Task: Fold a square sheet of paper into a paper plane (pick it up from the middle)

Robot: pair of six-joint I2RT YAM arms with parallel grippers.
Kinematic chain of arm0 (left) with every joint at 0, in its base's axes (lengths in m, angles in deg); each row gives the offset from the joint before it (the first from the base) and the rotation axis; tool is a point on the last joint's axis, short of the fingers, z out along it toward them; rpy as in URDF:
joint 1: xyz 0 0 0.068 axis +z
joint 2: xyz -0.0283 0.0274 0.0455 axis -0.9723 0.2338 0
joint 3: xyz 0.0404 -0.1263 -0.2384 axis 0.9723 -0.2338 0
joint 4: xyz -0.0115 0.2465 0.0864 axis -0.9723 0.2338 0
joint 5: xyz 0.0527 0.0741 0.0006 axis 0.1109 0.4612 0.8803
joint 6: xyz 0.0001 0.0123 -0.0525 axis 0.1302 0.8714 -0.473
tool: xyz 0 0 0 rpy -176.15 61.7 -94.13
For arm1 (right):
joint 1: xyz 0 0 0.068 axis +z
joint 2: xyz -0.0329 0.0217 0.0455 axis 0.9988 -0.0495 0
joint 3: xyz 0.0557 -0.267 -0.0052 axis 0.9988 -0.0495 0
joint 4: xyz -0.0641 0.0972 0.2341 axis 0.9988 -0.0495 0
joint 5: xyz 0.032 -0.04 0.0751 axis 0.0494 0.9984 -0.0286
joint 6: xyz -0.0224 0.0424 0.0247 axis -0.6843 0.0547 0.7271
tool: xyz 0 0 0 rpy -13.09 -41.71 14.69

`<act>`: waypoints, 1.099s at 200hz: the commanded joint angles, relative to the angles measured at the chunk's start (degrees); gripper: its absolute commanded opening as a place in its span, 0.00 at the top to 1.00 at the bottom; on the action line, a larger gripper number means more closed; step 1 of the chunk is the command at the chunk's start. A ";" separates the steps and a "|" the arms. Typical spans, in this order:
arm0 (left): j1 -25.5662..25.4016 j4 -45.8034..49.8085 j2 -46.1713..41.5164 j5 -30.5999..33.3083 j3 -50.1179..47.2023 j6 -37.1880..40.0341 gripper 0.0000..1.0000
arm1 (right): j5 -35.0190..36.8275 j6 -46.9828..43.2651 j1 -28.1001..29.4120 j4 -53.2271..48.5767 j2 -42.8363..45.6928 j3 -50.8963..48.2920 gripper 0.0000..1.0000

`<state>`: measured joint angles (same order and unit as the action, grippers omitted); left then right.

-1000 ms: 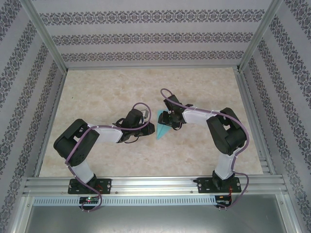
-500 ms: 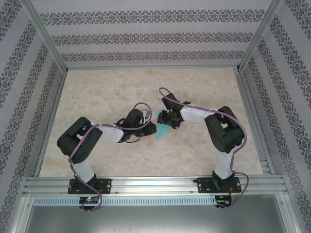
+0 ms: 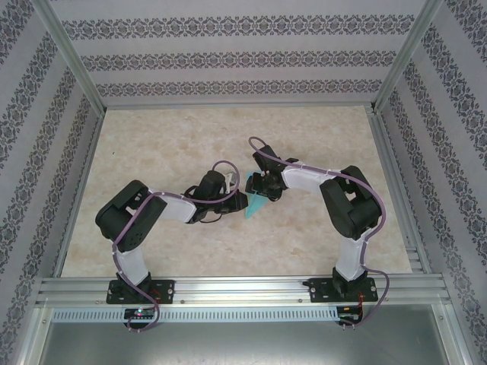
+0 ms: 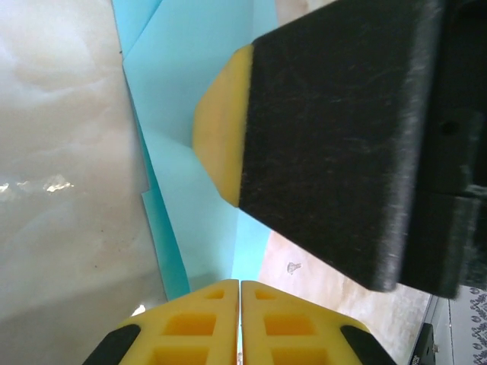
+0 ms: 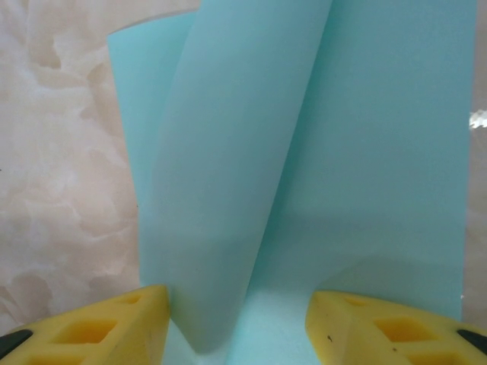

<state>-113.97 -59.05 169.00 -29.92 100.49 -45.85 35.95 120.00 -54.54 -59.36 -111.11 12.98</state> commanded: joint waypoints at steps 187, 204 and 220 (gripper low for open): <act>0.58 4.67 3.00 0.81 3.02 0.36 0.91 | -3.36 -2.00 -1.28 0.99 -4.78 -6.74 0.44; 0.58 5.09 3.10 0.86 3.24 0.41 0.91 | -4.92 -2.33 -1.98 3.05 -3.52 -8.14 0.43; 0.56 5.48 3.08 1.06 3.33 0.47 0.91 | -5.80 -2.29 -2.78 4.74 -2.45 -9.37 0.43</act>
<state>-113.97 -55.93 170.95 -29.62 102.59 -46.01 31.15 118.84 -56.23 -54.02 -108.47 9.07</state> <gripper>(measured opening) 0.090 0.566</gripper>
